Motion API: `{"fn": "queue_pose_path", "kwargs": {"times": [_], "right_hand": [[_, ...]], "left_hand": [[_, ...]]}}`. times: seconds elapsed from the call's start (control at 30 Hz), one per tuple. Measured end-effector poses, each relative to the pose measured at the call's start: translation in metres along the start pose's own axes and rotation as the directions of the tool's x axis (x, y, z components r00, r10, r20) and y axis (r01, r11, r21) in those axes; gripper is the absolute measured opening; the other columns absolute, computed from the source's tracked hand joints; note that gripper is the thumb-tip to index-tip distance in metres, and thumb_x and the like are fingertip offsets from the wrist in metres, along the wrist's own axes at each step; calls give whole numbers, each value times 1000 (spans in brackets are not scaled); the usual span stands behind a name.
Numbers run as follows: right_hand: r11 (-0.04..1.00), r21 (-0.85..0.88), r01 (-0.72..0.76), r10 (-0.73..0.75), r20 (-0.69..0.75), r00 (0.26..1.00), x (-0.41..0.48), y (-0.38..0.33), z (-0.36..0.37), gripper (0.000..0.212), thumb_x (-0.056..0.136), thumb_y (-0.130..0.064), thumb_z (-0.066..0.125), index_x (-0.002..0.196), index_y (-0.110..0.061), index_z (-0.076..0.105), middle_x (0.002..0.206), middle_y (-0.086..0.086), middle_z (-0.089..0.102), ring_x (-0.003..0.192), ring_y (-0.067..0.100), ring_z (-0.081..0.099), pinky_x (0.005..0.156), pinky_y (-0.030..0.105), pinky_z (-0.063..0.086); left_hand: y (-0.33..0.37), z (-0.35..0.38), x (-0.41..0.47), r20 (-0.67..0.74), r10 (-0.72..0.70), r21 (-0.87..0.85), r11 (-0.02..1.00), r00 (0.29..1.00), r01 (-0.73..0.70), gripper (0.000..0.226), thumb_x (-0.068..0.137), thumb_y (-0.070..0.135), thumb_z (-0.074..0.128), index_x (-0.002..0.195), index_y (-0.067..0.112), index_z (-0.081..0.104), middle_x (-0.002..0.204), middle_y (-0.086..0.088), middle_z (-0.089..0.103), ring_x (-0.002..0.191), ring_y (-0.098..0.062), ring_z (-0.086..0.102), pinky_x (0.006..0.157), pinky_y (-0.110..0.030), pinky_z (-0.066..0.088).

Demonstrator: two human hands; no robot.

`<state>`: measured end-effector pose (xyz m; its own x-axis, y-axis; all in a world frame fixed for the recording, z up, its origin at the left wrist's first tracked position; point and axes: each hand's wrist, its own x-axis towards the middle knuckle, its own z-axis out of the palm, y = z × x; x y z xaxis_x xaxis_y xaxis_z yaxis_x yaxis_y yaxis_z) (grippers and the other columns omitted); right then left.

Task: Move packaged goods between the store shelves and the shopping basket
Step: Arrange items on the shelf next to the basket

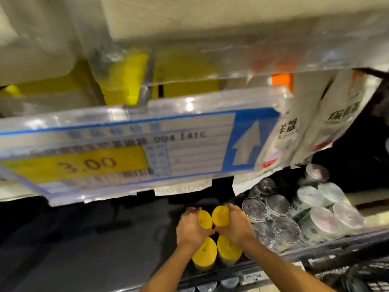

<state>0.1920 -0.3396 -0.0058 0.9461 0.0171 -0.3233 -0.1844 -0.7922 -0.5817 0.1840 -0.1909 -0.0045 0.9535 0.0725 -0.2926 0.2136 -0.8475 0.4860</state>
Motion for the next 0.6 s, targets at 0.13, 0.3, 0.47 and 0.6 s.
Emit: {"fn": "queue_pose_path", "kwargs": {"times": [0.13,0.3,0.47,0.6], "right_hand": [[999,-33,14,-13,33,999,2,-1,1,66,71,-34,75,127,-13,48,124,5,49,116,26,53,93,33,44],[997,-63,44,-43,19,999,-6,-4,0,74,86,-34,62,145,-4,29,143,12,39,131,27,42,104,31,36],[981,-161,111,-117,-30,993,-17,-6,-9,64,94,-33,51,147,-8,26,151,9,30,137,25,33,108,29,26],[968,-188,165,-184,-86,979,-36,-1,-19,58,93,-35,49,144,-11,34,145,8,39,132,23,39,106,28,29]], "left_hand": [[-5,-3,7,62,53,45,997,997,-56,84,69,51,75,142,30,39,144,6,39,130,-14,42,101,-28,40],[-10,-12,12,131,149,51,986,980,-157,74,74,50,70,140,27,43,143,5,43,129,-15,44,104,-27,37],[-6,-17,7,128,302,103,943,945,-315,63,84,44,63,140,25,43,145,4,45,134,-13,39,106,-24,31],[12,-20,-9,106,419,281,857,902,-431,55,84,47,57,134,28,46,139,7,49,138,-16,32,113,-35,18]]}}
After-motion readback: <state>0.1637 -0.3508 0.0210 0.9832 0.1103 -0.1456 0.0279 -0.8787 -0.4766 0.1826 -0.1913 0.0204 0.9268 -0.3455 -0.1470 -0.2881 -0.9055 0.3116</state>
